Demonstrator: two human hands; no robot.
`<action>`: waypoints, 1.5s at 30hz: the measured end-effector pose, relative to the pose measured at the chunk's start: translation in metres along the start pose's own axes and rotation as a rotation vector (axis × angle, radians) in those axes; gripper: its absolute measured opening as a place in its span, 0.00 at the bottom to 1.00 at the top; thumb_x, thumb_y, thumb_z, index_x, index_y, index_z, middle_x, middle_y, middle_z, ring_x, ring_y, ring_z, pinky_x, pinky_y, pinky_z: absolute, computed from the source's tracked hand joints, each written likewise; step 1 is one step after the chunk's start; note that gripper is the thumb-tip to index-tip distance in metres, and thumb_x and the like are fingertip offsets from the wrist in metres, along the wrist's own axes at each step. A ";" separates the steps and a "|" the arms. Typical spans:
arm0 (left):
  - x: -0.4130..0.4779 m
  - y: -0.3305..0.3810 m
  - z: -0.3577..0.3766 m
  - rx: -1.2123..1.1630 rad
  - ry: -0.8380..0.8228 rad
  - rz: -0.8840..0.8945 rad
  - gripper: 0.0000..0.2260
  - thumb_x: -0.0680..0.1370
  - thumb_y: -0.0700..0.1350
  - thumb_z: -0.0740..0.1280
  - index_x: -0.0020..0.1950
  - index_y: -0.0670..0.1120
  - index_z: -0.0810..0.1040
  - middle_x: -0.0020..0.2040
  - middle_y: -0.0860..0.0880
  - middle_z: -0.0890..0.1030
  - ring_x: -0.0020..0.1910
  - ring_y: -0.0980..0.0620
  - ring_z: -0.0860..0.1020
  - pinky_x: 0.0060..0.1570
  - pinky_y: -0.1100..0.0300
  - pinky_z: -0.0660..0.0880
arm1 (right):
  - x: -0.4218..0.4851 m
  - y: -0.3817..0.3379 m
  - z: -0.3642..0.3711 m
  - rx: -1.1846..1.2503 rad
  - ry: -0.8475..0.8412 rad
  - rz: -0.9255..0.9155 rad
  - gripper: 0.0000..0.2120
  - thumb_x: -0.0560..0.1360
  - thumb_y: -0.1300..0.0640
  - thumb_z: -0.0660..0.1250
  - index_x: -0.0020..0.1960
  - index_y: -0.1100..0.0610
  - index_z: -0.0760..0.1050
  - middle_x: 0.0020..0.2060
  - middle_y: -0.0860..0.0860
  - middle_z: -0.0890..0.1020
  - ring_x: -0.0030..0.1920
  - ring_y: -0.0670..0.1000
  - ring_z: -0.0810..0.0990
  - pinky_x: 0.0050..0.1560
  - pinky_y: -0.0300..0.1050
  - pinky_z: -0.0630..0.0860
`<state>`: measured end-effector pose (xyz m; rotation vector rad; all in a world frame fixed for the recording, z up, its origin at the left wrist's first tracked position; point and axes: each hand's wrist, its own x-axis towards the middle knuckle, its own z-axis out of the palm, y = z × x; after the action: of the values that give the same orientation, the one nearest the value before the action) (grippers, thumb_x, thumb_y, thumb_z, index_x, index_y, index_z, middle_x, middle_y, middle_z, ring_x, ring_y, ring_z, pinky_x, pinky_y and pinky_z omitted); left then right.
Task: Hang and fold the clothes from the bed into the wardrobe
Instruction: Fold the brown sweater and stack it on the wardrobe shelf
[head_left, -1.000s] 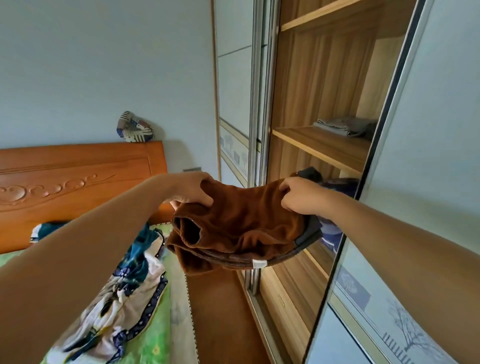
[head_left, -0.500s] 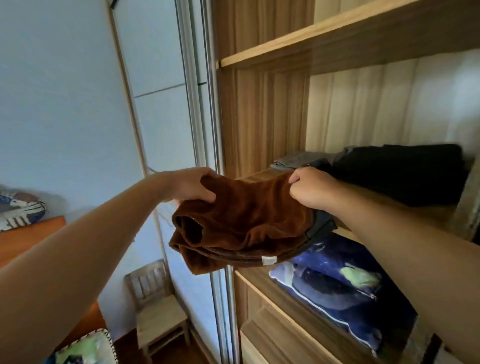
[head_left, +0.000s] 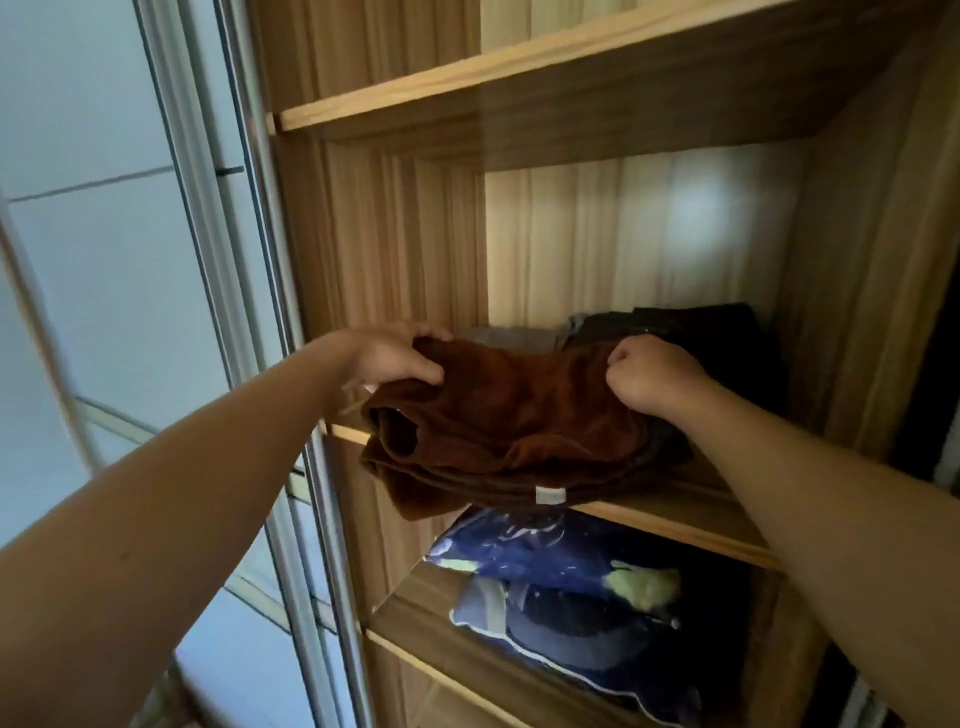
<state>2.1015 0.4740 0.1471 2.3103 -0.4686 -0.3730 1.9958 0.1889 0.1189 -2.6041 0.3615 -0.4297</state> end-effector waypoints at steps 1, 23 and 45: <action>0.015 0.001 -0.001 0.005 -0.023 0.012 0.28 0.75 0.43 0.74 0.72 0.58 0.70 0.64 0.46 0.77 0.57 0.43 0.82 0.57 0.44 0.81 | 0.007 0.002 0.000 -0.016 0.003 0.023 0.16 0.77 0.58 0.57 0.58 0.55 0.81 0.56 0.56 0.81 0.54 0.60 0.80 0.57 0.52 0.79; 0.292 0.091 0.010 -0.267 -0.237 0.397 0.27 0.76 0.40 0.72 0.73 0.55 0.72 0.62 0.47 0.79 0.54 0.46 0.82 0.51 0.53 0.82 | 0.167 0.082 -0.069 0.014 0.223 0.402 0.26 0.82 0.64 0.55 0.80 0.57 0.60 0.75 0.60 0.67 0.67 0.59 0.73 0.62 0.47 0.74; 0.395 0.119 0.126 0.593 -0.025 0.485 0.41 0.67 0.79 0.40 0.79 0.67 0.51 0.83 0.51 0.50 0.81 0.43 0.45 0.76 0.37 0.45 | 0.247 0.169 0.010 -0.220 0.042 0.458 0.46 0.69 0.18 0.50 0.80 0.35 0.41 0.81 0.50 0.39 0.80 0.64 0.45 0.78 0.66 0.52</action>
<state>2.3772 0.1467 0.0957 2.6285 -1.2573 -0.0170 2.1962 -0.0311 0.0856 -2.6068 1.0434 -0.2956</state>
